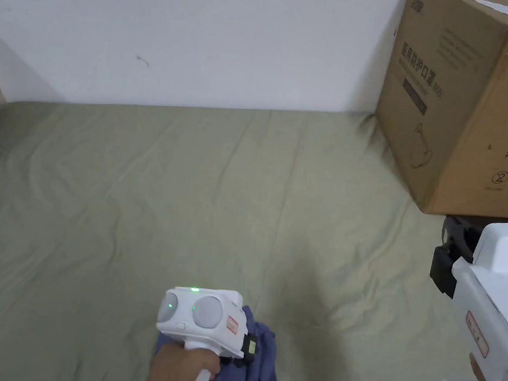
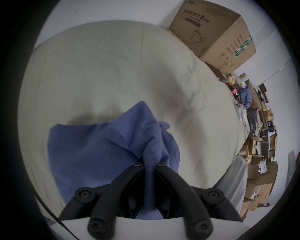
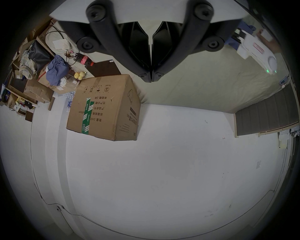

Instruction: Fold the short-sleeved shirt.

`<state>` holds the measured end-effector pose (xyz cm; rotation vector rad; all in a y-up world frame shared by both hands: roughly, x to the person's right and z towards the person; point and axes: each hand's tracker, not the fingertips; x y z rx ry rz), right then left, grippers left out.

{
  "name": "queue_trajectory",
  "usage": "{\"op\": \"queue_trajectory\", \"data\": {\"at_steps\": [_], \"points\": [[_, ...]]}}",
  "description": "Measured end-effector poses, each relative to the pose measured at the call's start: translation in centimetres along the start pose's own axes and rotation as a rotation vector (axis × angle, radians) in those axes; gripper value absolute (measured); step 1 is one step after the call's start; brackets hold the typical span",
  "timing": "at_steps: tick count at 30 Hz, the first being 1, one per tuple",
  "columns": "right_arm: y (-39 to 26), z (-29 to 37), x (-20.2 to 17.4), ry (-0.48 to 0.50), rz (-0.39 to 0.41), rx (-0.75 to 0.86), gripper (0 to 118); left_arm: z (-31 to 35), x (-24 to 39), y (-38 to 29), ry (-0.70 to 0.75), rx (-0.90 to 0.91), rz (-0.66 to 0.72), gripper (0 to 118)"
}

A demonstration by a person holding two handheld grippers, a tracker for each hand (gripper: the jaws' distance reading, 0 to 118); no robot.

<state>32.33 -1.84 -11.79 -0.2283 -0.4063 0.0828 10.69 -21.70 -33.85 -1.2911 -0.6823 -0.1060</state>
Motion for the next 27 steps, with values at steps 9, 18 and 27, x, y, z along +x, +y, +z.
{"op": "queue_trajectory", "data": {"at_steps": [9,18,27], "points": [[0.2,-0.1,0.0,0.003,-0.004,-0.003,0,-0.1,2.2,-1.0,-0.006,0.035,-0.081,68],[1.3,0.1,-0.7,0.013,-0.005,0.020,0,10.9,2.5,-1.7,0.025,0.456,-0.148,105],[1.7,0.2,-1.3,0.028,0.003,0.030,0,12.4,-2.6,-4.4,0.135,0.689,-0.100,68]]}}
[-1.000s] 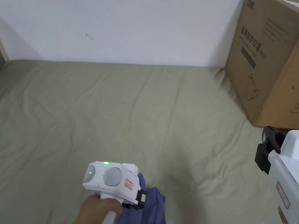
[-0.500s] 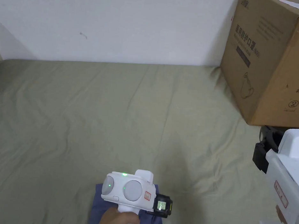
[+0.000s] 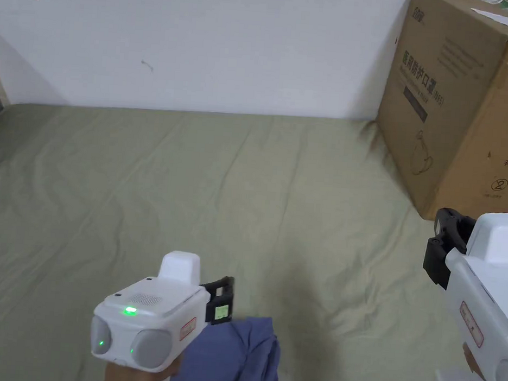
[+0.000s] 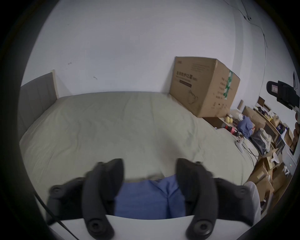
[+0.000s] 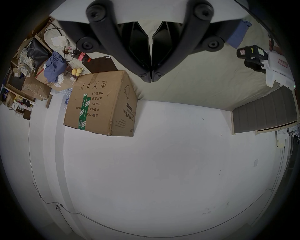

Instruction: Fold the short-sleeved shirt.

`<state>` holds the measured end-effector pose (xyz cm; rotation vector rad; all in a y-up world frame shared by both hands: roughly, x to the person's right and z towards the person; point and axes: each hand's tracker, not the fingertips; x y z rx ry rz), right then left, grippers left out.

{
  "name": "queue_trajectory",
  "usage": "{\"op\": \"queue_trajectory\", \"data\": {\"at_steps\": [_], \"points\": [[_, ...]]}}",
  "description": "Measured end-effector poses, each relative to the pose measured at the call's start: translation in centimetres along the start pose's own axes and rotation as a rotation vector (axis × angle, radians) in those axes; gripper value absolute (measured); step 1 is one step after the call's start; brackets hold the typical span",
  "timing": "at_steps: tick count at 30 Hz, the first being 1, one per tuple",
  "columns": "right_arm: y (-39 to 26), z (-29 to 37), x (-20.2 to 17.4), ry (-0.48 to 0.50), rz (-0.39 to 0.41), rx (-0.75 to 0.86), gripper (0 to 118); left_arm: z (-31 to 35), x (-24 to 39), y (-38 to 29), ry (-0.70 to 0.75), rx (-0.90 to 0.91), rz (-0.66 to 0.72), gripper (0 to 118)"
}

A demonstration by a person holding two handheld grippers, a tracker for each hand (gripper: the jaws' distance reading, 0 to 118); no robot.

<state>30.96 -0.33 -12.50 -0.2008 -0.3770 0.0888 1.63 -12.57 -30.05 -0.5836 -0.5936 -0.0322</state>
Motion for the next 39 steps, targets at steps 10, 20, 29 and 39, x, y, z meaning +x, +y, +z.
{"op": "queue_trajectory", "data": {"at_steps": [10,20,29,39], "points": [[-0.3,-0.2,0.0,-0.003,0.008,-0.016,0,-2.5,-1.4,-5.8,-0.035,-0.119,0.038,0],[-1.4,-0.8,0.9,-0.018,0.011,-0.049,0,-5.9,4.2,-10.8,-0.138,-0.246,0.001,0],[-2.5,-0.8,1.9,-0.029,0.017,-0.084,0,-9.5,8.1,-12.9,-0.127,-0.339,-0.080,0],[-2.2,-0.1,1.3,-0.019,0.005,-0.076,0,-7.1,7.5,-10.5,-0.141,-0.239,-0.006,0]]}}
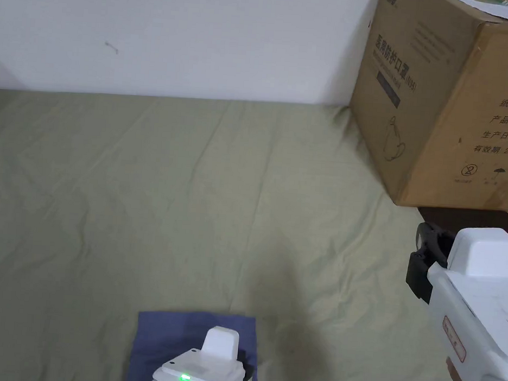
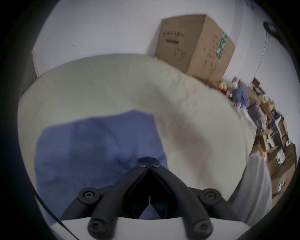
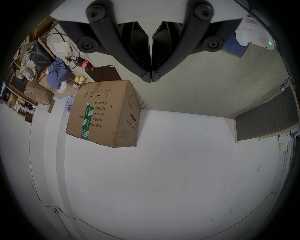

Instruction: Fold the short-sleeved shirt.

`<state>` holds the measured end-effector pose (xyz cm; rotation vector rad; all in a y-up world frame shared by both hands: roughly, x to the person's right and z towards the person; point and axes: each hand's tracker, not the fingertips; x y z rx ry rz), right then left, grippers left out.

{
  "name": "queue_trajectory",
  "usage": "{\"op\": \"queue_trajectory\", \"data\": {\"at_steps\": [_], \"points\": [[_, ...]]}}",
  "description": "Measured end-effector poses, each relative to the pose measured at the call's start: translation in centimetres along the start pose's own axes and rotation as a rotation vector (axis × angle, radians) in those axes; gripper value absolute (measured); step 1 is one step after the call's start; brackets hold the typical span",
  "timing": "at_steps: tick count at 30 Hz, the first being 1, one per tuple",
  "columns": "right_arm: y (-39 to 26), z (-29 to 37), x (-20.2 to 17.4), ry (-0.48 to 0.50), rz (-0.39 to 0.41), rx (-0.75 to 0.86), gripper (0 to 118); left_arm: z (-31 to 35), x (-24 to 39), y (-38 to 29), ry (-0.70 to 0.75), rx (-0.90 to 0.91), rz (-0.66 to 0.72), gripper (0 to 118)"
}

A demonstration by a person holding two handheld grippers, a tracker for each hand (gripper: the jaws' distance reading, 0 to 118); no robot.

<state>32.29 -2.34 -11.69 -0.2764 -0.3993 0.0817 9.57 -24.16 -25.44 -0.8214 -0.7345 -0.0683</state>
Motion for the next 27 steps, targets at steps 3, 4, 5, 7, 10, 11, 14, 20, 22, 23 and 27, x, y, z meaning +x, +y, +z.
{"op": "queue_trajectory", "data": {"at_steps": [3,4,5,7,10,11,14,20,22,23,27], "points": [[0.7,0.4,-0.5,0.012,0.000,0.024,0,3.7,-0.2,2.7,0.004,0.108,0.011,0],[1.0,0.6,-0.7,0.016,-0.003,0.034,0,5.1,-0.5,3.7,-0.007,0.152,0.010,0],[1.2,0.7,-0.9,0.019,-0.005,0.041,0,6.1,-0.6,4.6,0.007,0.183,-0.001,0],[1.8,1.1,-1.5,0.027,-0.010,0.064,0,8.8,-1.3,6.8,0.025,0.232,0.004,0],[2.5,1.7,-2.3,0.036,-0.019,0.093,0,12.7,-2.4,9.3,0.059,0.335,-0.029,0],[2.7,1.8,-2.6,0.042,-0.021,0.101,0,13.7,-2.7,10.1,0.092,0.359,-0.046,0],[3.4,2.2,-3.5,0.050,-0.026,0.127,0,17.0,-4.2,12.3,0.158,0.454,-0.074,0],[4.4,2.4,-5.1,0.057,-0.029,0.167,0,21.9,-6.8,14.7,0.310,0.598,-0.137,0],[4.6,2.4,-5.5,0.063,-0.028,0.174,0,22.9,-7.7,14.9,0.332,0.615,-0.126,0],[4.7,2.3,-5.7,0.063,-0.028,0.176,0,23.5,-8.1,14.9,0.347,0.631,-0.128,0],[4.7,2.1,-6.5,0.071,-0.023,0.183,0,25.1,-9.7,14.8,0.398,0.682,-0.109,0]]}}
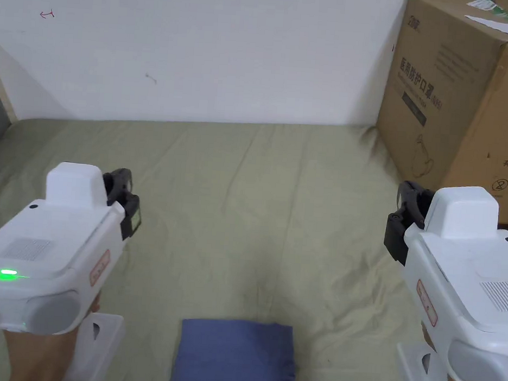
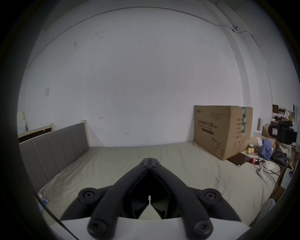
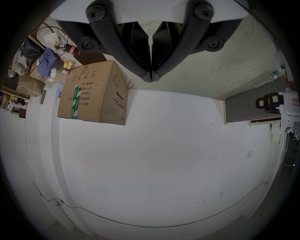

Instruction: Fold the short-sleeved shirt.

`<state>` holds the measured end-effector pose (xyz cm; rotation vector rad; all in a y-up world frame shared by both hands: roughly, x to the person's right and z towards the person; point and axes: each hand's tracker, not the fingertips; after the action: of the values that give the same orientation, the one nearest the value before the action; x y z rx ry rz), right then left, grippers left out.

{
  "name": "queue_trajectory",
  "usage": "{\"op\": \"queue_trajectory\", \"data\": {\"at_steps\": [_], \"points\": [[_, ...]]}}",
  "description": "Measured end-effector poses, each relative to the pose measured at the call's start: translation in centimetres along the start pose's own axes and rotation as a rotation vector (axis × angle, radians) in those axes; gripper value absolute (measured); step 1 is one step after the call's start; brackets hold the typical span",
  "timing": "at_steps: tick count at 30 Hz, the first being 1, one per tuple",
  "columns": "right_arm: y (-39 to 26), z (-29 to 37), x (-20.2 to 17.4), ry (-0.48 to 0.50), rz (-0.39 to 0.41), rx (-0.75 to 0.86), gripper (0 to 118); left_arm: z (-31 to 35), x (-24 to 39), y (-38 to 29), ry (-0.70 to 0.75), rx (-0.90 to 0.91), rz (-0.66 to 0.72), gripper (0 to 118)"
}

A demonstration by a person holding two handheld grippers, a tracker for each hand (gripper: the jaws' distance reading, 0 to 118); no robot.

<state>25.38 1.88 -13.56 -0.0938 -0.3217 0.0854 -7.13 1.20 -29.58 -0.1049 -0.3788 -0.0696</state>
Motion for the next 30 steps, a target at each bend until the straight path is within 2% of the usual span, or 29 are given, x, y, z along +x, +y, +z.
{"op": "queue_trajectory", "data": {"at_steps": [4,18,22,30], "points": [[-0.2,-0.2,-0.6,0.001,0.015,0.003,0,0.6,-1.5,0.0,0.049,0.034,0.014,0],[-2.2,-2.1,-1.9,0.032,-0.022,-0.039,0,-0.2,-2.3,-1.3,0.042,-0.004,0.073,0],[-5.3,-3.6,-3.7,0.051,-0.040,-0.100,0,-0.4,-2.5,-2.1,0.041,-0.021,0.090,0],[-15.1,-6.1,-9.7,0.177,-0.029,-0.320,0,-1.0,-3.5,-4.2,0.031,-0.085,0.116,0]]}}
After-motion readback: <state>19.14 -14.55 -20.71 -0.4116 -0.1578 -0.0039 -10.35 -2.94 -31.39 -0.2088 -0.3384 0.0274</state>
